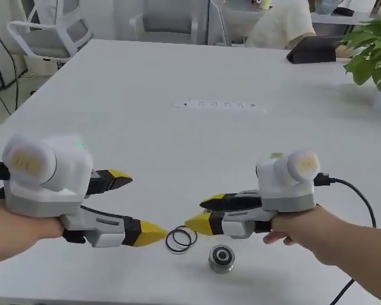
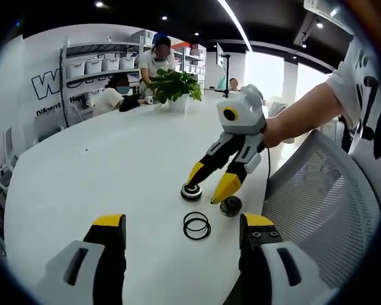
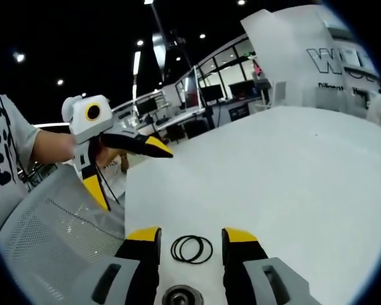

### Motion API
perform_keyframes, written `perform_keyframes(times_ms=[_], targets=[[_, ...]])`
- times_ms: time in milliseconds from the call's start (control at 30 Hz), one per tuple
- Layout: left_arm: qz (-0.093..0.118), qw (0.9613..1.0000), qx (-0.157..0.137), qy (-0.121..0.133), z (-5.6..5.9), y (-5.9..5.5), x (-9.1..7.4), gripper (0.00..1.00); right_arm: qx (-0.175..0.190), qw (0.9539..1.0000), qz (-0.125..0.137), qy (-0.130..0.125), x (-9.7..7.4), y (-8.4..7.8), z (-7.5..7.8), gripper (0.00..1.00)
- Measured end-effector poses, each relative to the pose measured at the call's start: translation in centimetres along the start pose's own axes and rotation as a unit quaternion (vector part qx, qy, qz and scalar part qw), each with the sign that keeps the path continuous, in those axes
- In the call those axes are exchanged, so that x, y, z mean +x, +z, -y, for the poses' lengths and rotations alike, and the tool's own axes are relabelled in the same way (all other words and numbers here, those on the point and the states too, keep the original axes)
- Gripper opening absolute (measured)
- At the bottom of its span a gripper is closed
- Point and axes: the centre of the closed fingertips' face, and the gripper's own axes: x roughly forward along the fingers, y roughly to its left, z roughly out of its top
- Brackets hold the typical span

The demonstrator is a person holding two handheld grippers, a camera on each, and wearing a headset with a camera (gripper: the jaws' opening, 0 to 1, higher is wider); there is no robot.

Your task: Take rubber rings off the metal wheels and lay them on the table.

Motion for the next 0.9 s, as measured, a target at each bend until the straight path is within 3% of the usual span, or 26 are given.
perform_keyframes(times_ms=[433, 900], targets=[[0.004, 1.0000, 0.001, -0.005, 0.0, 1.4, 1.3, 0.70, 0.012, 0.9987, 0.042, -0.027, -2.3, 1.6, 2.0, 0.38], [0.009, 0.9998, 0.003, -0.017, 0.2, 2.8, 3.0, 0.69, 0.021, 0.9953, 0.069, -0.065, -5.4, 2.2, 4.6, 0.38]])
